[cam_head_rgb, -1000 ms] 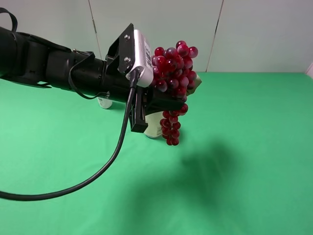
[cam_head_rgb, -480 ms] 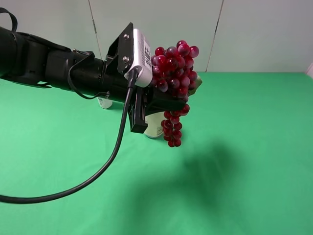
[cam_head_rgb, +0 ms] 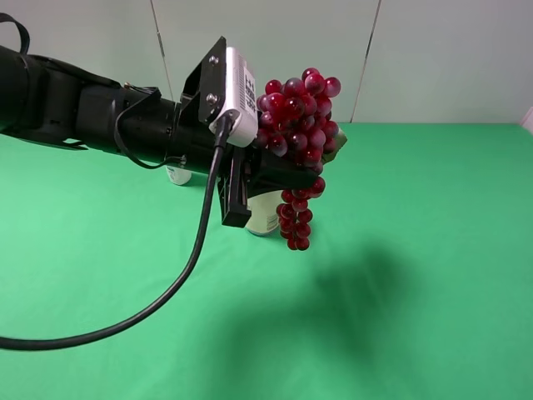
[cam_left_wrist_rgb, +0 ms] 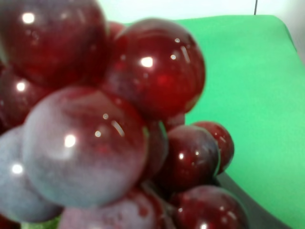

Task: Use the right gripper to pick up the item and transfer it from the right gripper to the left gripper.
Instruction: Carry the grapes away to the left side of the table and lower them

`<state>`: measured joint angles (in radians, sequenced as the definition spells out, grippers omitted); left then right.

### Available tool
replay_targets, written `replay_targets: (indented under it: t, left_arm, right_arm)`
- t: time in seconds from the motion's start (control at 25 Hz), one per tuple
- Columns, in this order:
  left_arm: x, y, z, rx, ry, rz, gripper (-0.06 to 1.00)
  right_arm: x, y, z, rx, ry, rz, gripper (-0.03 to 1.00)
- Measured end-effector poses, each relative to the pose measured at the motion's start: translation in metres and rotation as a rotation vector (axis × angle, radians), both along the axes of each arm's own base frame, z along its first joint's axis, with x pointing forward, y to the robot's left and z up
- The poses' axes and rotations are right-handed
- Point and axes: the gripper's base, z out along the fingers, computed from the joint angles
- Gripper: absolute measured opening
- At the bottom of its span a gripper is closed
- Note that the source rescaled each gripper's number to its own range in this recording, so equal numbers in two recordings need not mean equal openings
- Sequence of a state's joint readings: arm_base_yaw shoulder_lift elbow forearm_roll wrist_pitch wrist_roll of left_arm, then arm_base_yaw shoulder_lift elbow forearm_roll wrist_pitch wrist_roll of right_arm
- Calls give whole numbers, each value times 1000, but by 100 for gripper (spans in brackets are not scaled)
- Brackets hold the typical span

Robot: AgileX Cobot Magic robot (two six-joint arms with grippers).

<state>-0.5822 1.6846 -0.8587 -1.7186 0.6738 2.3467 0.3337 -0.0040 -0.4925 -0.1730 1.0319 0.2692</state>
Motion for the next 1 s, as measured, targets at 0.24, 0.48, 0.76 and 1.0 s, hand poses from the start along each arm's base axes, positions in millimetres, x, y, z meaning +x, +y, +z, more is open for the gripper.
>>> replay_targets:
  t: [0.24, 0.48, 0.76, 1.0]
  left_arm:
    - [-1, -1, 1, -10, 4, -12, 0]
    - [-2, -1, 1, -16, 6, -19, 0]
    - [-2, -1, 1, -17, 7, -18, 0]
    - [-2, -1, 1, -17, 4, -21, 0]
  right_arm:
    - [-2, 0, 0, 1, 0, -116, 100]
    - [-4, 1, 0, -2, -1, -247, 100]
    - [-4, 2, 0, 8, 1, -276, 100]
    - [-4, 2, 0, 8, -1, -276, 100]
